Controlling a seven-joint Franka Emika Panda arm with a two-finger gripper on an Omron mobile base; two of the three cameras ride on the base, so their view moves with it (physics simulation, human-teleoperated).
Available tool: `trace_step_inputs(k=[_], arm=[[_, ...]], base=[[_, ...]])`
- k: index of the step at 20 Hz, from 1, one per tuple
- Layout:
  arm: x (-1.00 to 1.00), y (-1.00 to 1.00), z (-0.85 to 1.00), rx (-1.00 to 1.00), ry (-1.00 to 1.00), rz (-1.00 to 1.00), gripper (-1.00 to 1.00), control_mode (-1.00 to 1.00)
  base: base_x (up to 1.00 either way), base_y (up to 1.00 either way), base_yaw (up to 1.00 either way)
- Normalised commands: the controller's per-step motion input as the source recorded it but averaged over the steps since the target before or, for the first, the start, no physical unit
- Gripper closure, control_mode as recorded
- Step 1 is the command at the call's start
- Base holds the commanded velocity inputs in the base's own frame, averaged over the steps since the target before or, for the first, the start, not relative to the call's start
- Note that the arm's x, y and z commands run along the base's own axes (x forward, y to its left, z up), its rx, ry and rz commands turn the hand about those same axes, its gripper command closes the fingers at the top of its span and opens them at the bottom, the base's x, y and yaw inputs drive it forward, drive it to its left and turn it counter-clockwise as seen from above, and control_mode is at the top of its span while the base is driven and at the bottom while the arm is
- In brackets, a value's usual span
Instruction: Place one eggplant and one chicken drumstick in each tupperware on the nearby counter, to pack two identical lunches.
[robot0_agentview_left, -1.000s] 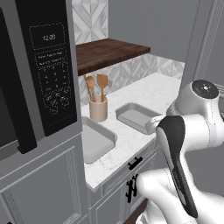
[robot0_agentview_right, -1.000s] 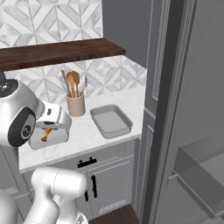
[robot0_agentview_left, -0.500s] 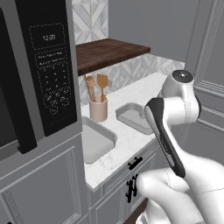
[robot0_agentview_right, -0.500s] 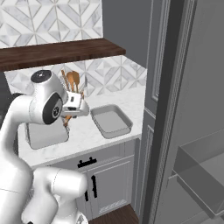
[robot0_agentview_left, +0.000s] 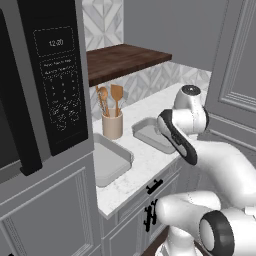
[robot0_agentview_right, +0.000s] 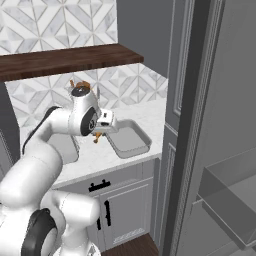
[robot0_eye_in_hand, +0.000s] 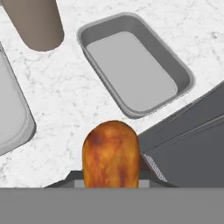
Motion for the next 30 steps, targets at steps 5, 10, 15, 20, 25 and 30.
trace_step_inputs(k=[5,10,15,20,25,30], arm=[[1.0,-0.15,-0.17,0.0,0.0,0.02,1.0,-1.0],[0.31,-0.02,-0.47,0.0,0.01,0.07,1.0,-1.0],[0.13,-0.06,-0.56,0.0,0.0,0.14,1.0,-1.0],[0.72,-0.26,-0.05,0.0,0.01,0.22,1.0,-1.0],[0.75,-0.17,-0.03,0.0,0.06,0.19,1.0,-1.0],[0.12,0.0,-0.5,0.0,0.02,0.12,1.0,-1.0]], base=[[0.0,0.0,0.0],[0.0,0.0,0.0],[0.0,0.0,0.0],[0.0,0.0,0.0],[0.0,0.0,0.0],[0.0,0.0,0.0]])
